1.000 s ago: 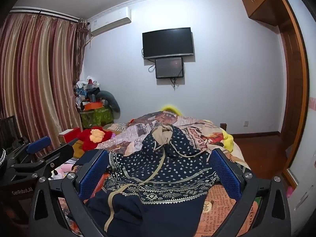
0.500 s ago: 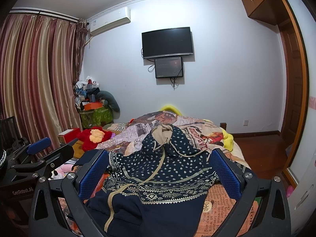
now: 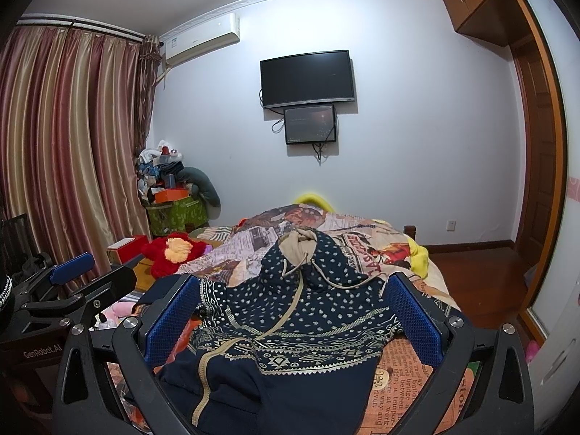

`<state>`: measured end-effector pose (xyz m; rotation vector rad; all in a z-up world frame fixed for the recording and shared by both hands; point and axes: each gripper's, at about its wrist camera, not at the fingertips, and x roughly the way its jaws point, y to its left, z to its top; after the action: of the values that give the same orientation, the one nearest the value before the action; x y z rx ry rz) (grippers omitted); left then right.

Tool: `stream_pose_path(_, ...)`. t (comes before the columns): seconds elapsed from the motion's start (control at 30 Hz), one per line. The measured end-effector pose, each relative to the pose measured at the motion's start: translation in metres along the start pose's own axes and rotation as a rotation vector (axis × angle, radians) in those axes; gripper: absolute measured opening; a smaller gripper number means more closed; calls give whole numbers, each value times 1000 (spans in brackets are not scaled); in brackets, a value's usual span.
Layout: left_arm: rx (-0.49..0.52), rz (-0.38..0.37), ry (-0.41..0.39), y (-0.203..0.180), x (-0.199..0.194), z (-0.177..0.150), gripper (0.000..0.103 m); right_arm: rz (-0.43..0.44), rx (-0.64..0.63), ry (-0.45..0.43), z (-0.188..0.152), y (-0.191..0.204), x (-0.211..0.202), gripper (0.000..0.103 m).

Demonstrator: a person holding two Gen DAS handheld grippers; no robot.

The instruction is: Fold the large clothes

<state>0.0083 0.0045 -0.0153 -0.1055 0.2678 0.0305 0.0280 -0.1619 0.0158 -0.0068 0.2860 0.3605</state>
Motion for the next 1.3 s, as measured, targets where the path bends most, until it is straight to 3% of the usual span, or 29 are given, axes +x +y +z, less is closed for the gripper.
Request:
stream_pose_path(1.13, -8, -1, 9, 0, 3, 1, 103, 0, 3, 2, -1, -1, 3, 103)
stream_pose_path(1.3, -6, 36, 17, 10, 12, 1, 103, -2, -1, 13, -11, 1, 12, 103)
